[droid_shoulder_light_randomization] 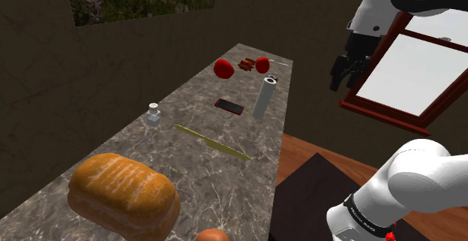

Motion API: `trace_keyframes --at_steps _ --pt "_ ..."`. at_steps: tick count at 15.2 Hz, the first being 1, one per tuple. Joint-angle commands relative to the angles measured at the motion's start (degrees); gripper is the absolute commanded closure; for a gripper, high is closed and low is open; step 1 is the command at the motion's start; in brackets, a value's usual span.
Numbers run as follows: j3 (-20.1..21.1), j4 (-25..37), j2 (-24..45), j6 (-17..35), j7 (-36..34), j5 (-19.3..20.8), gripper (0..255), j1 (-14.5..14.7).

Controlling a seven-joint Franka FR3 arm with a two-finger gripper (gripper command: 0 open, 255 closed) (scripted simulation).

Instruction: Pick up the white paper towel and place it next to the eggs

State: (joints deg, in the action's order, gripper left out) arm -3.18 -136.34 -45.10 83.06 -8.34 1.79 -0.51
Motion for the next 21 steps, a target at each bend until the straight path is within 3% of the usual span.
trace_keyframes --at_steps 1,11,21 --pt "0.0 0.0 0.0 0.0 0.0 0.0 0 0.0" --pt "-3.55 7.97 20.79 13.98 2.86 -0.86 0 0.1" --pt "-6.23 23.44 42.72 21.18 6.82 -4.85 0 -0.02"
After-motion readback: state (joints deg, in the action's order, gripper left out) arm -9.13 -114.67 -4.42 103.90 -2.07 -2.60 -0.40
